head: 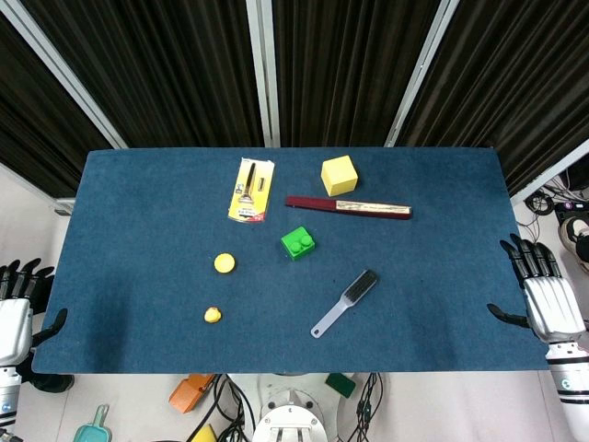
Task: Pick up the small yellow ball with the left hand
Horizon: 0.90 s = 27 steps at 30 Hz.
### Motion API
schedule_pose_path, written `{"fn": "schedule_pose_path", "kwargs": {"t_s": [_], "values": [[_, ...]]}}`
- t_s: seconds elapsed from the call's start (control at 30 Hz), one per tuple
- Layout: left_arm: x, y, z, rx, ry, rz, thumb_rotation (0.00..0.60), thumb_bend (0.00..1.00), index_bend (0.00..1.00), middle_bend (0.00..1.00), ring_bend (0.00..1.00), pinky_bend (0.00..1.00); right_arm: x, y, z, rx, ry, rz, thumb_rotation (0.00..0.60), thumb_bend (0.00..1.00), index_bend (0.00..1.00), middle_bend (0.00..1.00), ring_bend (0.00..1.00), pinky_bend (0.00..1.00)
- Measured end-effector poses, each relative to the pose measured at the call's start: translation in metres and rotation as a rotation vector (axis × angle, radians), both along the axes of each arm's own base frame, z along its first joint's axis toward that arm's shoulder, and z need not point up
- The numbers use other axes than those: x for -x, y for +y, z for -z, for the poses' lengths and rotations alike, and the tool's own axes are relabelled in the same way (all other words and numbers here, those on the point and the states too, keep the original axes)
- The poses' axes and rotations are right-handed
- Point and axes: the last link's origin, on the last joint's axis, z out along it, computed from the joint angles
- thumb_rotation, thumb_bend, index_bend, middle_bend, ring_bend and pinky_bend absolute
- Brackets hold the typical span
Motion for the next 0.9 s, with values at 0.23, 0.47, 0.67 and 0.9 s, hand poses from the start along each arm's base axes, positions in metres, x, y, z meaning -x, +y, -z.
{"fn": "schedule_pose_path", "kwargs": {"t_s": [0.23, 0.47, 0.67, 0.9], "values": [[-0.004, 0.004, 0.004, 0.018, -0.003, 0.014, 0.6, 0.29, 0.19, 0.1, 0.02, 0.0, 0.0, 0.001, -0.004, 0.012, 0.002, -0.003, 0.6, 0.22, 0.0, 0.0, 0.0, 0.01], [-0.023, 0.02, 0.026, 0.113, -0.055, 0.098, 0.6, 0.29, 0.2, 0.1, 0.02, 0.0, -0.003, 0.002, -0.016, 0.051, 0.004, -0.024, 0.6, 0.22, 0.0, 0.0, 0.0, 0.01], [-0.049, 0.043, 0.067, 0.284, -0.061, 0.205, 0.6, 0.25, 0.22, 0.1, 0.02, 0.0, -0.001, 0.007, -0.016, 0.051, -0.006, -0.016, 0.6, 0.22, 0.0, 0.0, 0.0, 0.01], [-0.086, 0.061, 0.119, 0.446, -0.084, 0.324, 0.6, 0.24, 0.27, 0.1, 0.02, 0.0, 0.0, 0.013, -0.018, 0.065, -0.006, -0.007, 0.6, 0.22, 0.0, 0.0, 0.0, 0.01]]}}
